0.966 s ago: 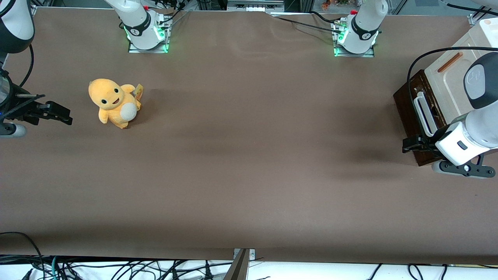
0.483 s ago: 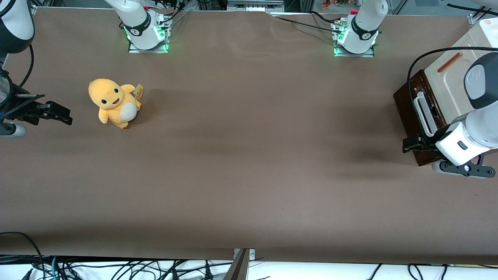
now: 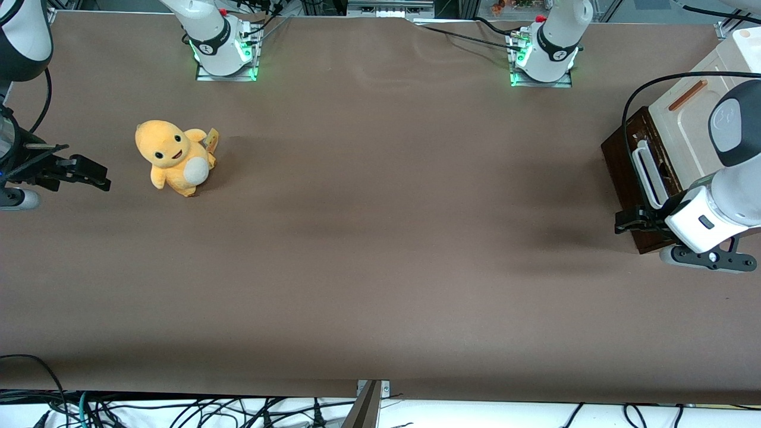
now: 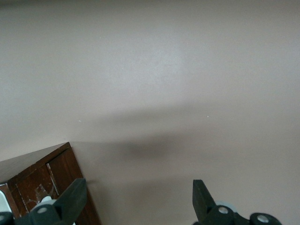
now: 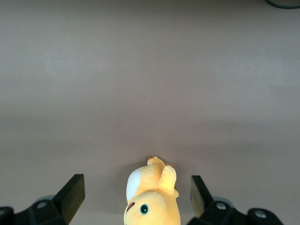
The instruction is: Open lower drawer with left arm only
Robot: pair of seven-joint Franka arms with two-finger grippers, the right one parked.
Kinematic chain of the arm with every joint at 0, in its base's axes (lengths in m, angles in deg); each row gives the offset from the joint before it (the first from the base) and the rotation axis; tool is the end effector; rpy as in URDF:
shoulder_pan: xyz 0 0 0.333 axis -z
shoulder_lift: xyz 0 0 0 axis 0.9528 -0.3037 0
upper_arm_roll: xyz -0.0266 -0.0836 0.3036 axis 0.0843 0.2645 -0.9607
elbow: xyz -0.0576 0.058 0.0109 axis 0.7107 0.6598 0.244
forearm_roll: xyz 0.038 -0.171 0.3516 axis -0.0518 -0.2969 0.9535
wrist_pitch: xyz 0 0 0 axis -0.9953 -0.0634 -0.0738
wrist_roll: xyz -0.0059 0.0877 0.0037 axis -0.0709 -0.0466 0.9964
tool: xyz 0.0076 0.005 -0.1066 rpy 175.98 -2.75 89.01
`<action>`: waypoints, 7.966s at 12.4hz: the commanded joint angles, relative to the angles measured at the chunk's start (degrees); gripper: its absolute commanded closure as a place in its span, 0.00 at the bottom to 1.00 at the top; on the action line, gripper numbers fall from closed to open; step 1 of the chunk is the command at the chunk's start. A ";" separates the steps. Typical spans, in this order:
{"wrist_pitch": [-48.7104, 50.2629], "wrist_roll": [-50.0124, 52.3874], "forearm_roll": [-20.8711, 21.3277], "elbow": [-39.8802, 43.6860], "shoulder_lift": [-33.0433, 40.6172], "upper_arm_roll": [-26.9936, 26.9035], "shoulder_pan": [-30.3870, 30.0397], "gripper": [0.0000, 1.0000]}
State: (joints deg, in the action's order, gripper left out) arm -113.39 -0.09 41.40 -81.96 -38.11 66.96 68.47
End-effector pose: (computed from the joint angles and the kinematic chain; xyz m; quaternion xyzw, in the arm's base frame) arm 0.6705 -0.0059 0.4910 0.9982 -0.0558 -0.0211 0.0055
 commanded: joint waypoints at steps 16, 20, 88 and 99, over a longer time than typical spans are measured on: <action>7.69 11.76 9.29 -0.94 0.02 0.89 3.75 0.00; 9.72 17.12 13.53 -1.03 -0.77 0.89 6.13 0.00; 28.01 69.06 62.92 -21.07 -23.09 -1.48 12.99 0.43; 27.92 69.42 62.48 -20.89 -23.27 -1.48 12.99 0.79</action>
State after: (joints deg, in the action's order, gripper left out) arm -85.63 69.22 102.25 -103.50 -61.03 65.12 81.81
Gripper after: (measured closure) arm 0.762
